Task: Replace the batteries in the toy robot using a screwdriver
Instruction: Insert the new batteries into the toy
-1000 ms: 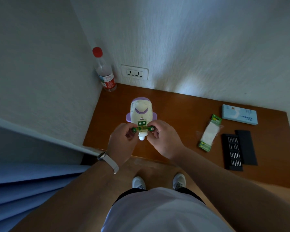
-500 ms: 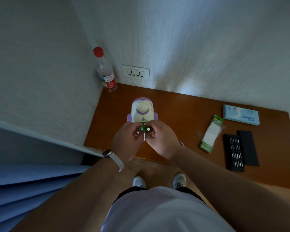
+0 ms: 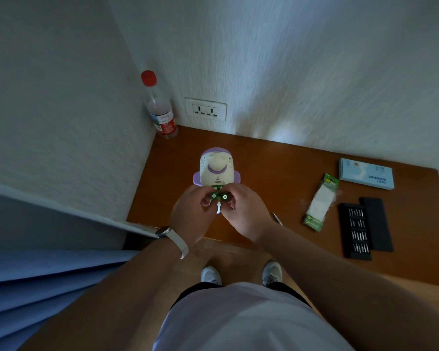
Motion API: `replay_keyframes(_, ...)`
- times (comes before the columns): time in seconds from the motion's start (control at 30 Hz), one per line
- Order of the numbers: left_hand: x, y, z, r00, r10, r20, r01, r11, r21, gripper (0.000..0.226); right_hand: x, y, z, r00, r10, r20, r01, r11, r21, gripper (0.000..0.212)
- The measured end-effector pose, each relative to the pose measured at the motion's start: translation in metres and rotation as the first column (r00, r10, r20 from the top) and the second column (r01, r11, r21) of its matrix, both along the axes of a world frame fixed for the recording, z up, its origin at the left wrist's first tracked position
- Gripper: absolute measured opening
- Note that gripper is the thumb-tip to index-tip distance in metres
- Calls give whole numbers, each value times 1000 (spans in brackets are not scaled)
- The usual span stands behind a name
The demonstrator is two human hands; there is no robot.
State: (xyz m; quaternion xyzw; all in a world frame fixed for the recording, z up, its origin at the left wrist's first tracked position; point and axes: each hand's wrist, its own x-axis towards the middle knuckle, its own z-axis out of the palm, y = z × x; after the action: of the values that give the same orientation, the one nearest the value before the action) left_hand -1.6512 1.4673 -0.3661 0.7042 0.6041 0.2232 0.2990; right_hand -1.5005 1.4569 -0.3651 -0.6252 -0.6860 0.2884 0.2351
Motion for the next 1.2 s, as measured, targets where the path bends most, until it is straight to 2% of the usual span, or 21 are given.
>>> replay_keyframes(0.43,-3,2,-7,999,32,42,-32,999,-10,22,-4,-4,-10,965,-143,-221,132,989,-63,23)
replay_keyframes(0.63,-6,3,-11,998,11,61,-11,1000,13,22,-5,-3,-14,962,-149,-228,142,989,-49,14)
replay_keyframes(1.2,-5,0,-13,993,33,112,-36,999,33,21,0,-7,-13,954,-179,-241,169,984,-61,18)
